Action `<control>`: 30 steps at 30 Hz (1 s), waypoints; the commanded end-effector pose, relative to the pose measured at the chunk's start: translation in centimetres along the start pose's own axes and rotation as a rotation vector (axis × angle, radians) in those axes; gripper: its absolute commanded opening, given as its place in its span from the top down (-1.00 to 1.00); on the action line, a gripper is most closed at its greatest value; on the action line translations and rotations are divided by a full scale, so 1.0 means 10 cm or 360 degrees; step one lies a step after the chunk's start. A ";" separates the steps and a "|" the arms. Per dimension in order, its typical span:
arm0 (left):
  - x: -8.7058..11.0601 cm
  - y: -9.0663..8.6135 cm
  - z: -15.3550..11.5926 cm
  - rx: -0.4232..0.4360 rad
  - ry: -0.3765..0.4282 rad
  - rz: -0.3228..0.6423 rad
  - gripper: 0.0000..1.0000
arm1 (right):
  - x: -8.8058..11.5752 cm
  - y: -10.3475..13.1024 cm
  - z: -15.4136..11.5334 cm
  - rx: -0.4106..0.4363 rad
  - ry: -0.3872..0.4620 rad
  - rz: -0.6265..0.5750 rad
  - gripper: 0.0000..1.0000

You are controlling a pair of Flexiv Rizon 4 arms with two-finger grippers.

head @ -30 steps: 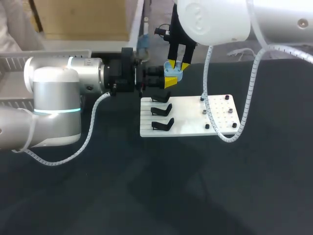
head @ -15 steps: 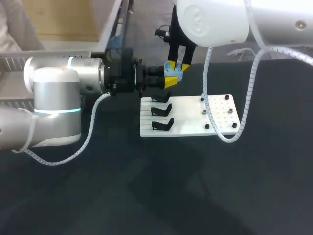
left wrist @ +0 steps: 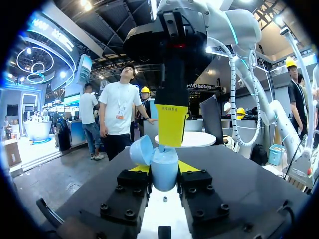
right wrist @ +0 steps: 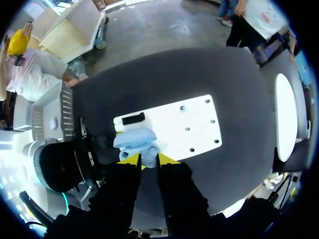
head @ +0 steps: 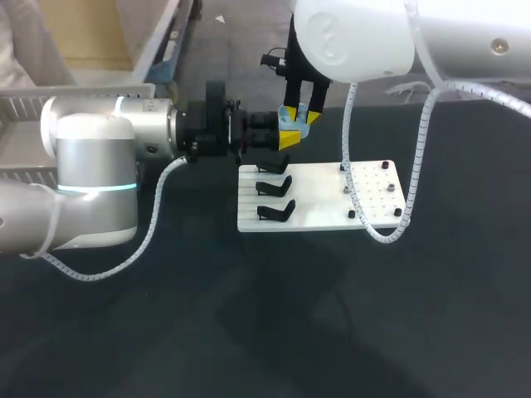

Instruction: Pick up each earbud case from the left stands, insert the matching earbuds, close the lid, and place the case in the box.

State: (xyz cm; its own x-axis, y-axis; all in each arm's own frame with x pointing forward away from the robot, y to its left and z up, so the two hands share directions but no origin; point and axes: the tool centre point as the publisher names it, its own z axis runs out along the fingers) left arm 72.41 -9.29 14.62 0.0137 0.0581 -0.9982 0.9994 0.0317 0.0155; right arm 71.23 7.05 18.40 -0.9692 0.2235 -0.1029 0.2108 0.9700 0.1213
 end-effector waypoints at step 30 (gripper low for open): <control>0.00 -0.01 0.00 -0.0009 -0.0010 0.0008 1.00 | 0.07 -0.54 -0.17 -0.0163 -0.0385 0.0001 -0.18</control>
State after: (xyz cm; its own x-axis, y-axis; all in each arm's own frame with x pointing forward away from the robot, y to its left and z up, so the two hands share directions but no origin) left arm 72.42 -9.30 14.67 0.0141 0.0572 -0.9983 0.9994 0.0311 0.0159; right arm 70.57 3.51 19.51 -0.9480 0.2341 -0.2158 0.2032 0.9667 0.1558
